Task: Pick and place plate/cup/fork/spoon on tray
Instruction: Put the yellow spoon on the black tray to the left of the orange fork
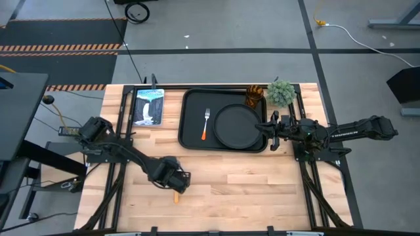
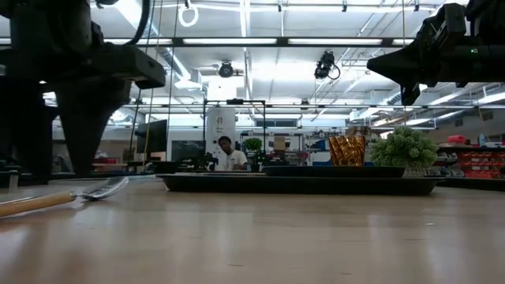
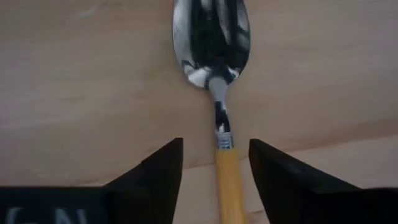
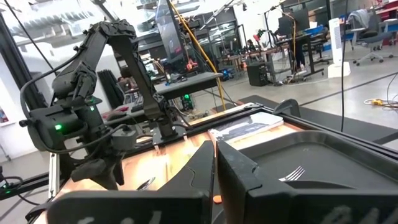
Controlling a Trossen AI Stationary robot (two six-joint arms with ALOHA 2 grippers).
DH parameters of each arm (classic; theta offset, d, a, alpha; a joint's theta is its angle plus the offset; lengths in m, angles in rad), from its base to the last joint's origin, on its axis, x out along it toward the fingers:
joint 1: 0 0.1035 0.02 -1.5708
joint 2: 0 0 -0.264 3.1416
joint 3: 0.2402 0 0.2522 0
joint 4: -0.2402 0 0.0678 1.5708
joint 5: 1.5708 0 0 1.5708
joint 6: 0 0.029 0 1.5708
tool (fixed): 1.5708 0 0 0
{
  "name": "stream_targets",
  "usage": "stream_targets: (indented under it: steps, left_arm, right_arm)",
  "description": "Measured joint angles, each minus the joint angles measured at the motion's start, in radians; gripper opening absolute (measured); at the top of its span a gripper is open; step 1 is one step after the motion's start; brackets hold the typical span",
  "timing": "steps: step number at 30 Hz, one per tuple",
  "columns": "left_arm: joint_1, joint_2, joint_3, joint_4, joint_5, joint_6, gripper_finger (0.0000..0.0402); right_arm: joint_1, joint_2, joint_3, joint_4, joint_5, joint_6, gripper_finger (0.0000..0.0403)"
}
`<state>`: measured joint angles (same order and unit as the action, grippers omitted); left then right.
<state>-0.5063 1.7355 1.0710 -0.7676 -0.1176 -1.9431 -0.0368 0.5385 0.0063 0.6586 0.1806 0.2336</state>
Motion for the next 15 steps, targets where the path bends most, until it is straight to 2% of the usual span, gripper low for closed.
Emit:
stream_targets:
  steps: [5, 15]
  left_arm:
    - [0.018, 0.0, 0.0, 0.014, -0.002, 0.042, 0.0202]
    - [0.023, 0.065, 0.0, 0.065, 0.01, 0.105, 0.0185]
  right_arm:
    - [0.0, 0.0, 0.0, -0.001, 0.0, 0.0, 0.0023]
    - [0.0, 0.0, 0.0, 0.0, 0.0, 0.0, 0.0022]
